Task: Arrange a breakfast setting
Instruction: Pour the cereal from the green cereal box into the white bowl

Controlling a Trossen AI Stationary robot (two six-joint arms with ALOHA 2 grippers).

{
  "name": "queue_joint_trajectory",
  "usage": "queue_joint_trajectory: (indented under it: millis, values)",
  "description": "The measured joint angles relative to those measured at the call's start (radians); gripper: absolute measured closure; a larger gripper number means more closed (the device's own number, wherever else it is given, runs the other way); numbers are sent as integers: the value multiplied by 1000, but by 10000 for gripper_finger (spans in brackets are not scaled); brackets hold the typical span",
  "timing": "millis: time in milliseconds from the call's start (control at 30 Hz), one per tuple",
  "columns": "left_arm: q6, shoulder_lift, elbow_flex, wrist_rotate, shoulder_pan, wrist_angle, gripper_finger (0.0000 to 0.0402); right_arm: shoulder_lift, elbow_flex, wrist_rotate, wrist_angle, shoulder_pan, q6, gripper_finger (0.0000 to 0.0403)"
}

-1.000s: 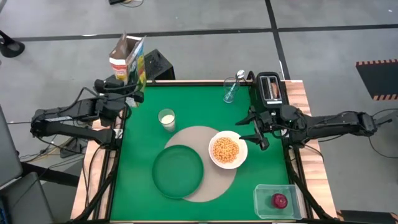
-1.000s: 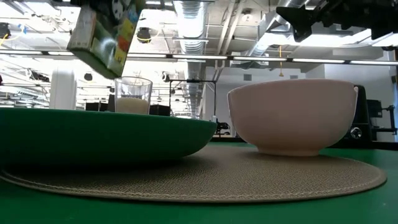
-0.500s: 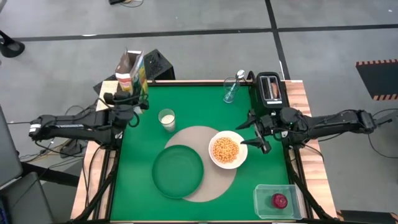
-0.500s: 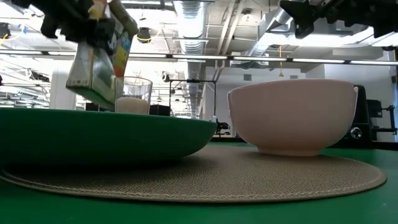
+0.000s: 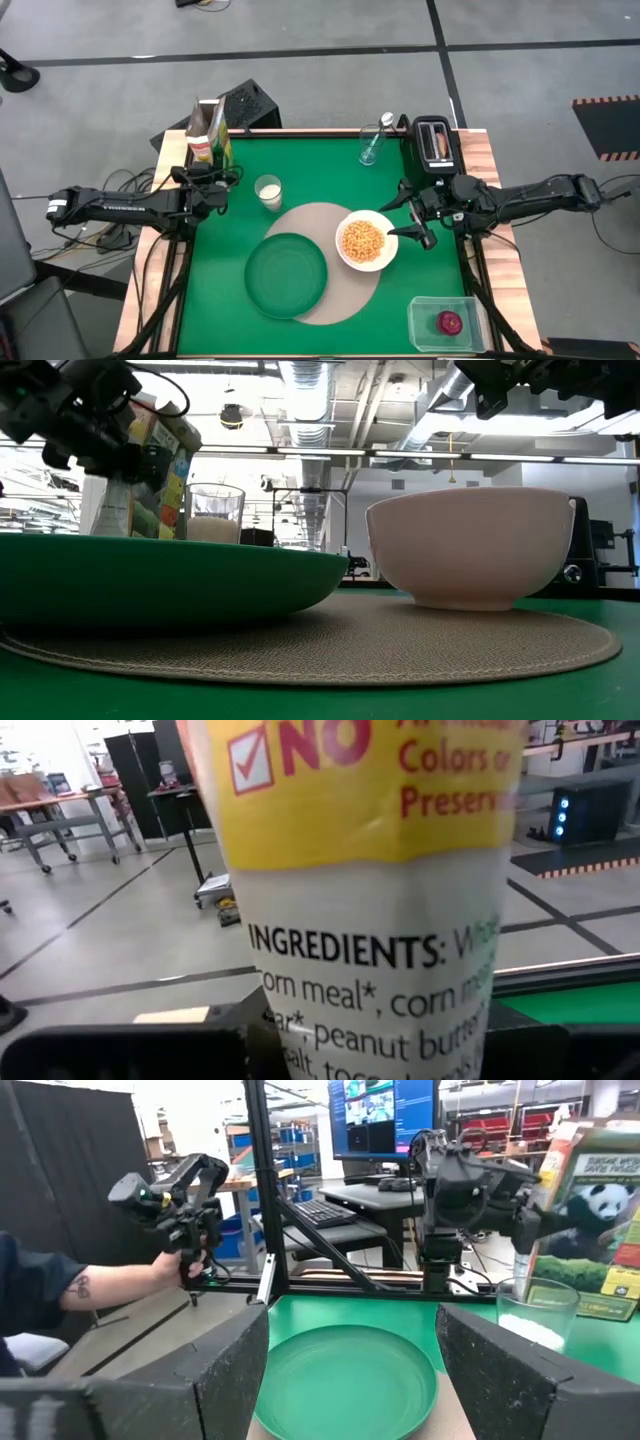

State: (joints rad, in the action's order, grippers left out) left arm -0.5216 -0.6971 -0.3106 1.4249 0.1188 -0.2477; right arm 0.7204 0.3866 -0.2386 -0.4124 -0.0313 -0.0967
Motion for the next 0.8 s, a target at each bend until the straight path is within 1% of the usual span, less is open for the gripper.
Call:
queue_joint_trajectory:
  millis: [200, 433, 533, 800]
  values:
    - [-1, 0, 81, -13, 0, 124, 309, 0, 0, 51, 0, -15, 0, 97]
    - [130, 1, 181, -74, 0, 354, 309, 0, 0, 71, 0, -15, 0, 97]
    - [156, 1, 202, -84, 0, 394, 307, 0, 0, 84, 0, -15, -8, 97]
    - [162, 0, 204, -110, 0, 389, 291, 0, 1, 84, 0, -15, -24, 97]
